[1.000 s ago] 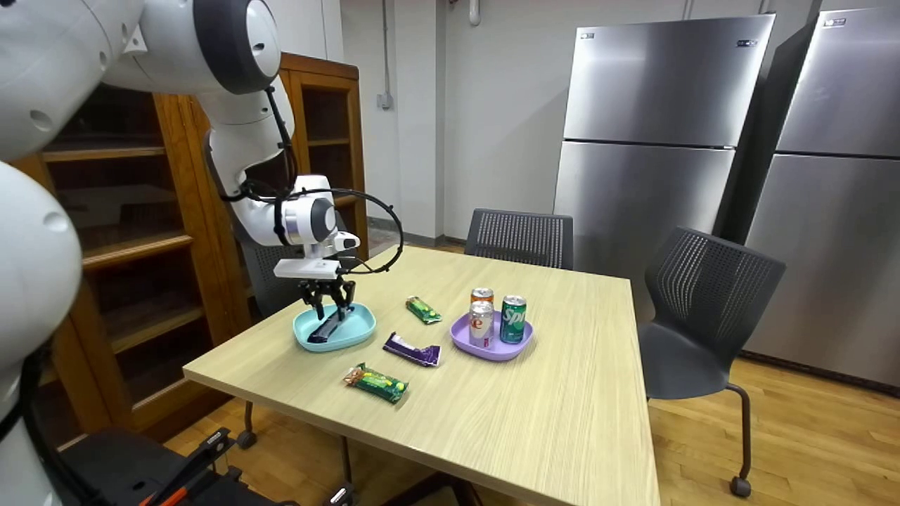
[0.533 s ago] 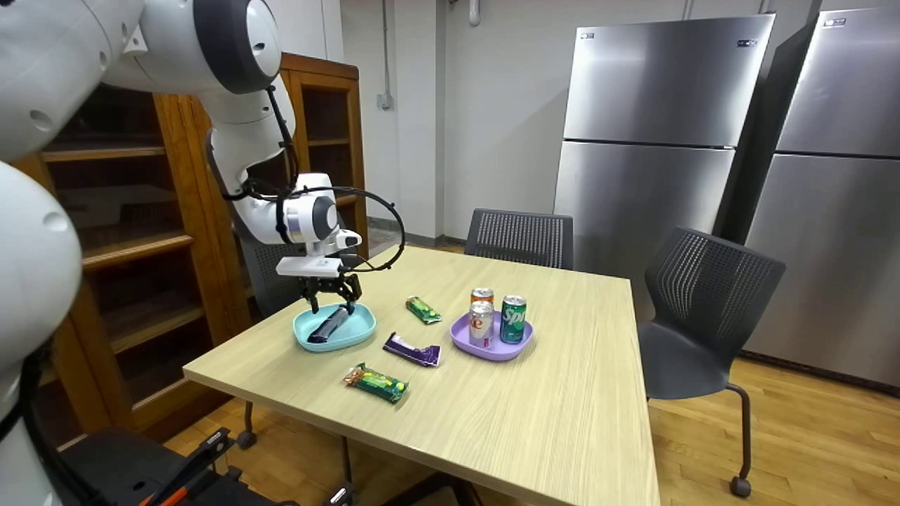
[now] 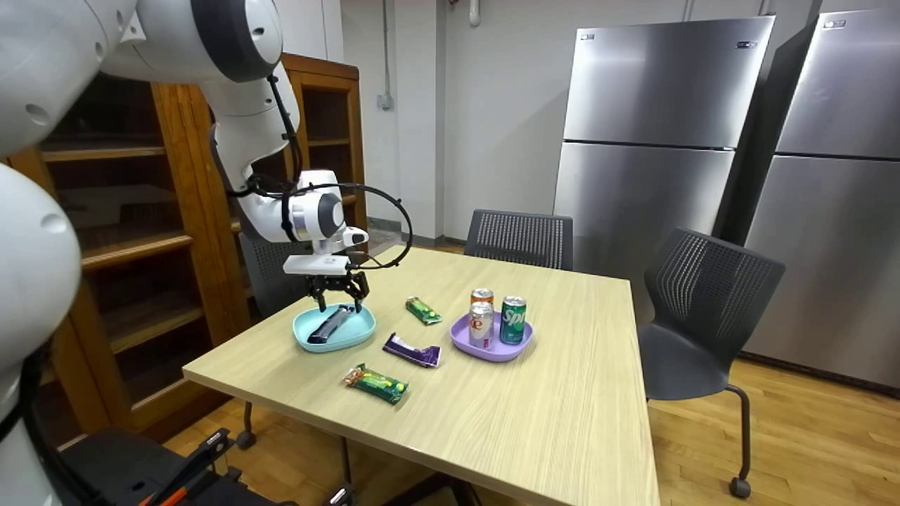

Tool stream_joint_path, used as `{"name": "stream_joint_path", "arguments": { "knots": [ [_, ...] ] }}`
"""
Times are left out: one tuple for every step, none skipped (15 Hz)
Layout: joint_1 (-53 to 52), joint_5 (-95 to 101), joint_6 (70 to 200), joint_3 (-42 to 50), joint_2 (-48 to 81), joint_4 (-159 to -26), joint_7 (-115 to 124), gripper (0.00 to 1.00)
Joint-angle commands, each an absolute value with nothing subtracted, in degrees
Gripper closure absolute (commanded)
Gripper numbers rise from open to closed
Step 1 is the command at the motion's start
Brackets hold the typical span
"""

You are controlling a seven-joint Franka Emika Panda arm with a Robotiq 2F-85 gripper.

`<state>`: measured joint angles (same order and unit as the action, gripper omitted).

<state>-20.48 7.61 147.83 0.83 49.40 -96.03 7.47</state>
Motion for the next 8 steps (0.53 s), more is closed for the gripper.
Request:
{"name": "stream_joint_path", "arguments": {
  "knots": [
    [-16.4, 10.1, 150.3, 1.9, 38.9, -108.2, 4.1, 0.00],
    [-15.0, 10.4, 150.1, 2.1, 36.8, -110.1, 2.9, 0.00],
    [-13.5, 10.9, 150.3, 2.4, 34.6, -112.5, 1.9, 0.00],
    [-11.8, 11.0, 150.5, 2.4, 32.4, -114.7, 0.4, 0.00],
    [-10.5, 11.3, 150.7, 2.5, 30.5, -116.5, -0.7, 0.00],
    [-9.1, 11.3, 150.4, 2.4, 28.9, -117.9, -2.0, 0.00],
    [-10.4, 10.7, 149.2, 2.2, 34.6, -111.7, 0.7, 0.00],
    [-9.2, 10.8, 149.2, 2.2, 32.8, -113.4, -0.4, 0.00]
  ]
}}
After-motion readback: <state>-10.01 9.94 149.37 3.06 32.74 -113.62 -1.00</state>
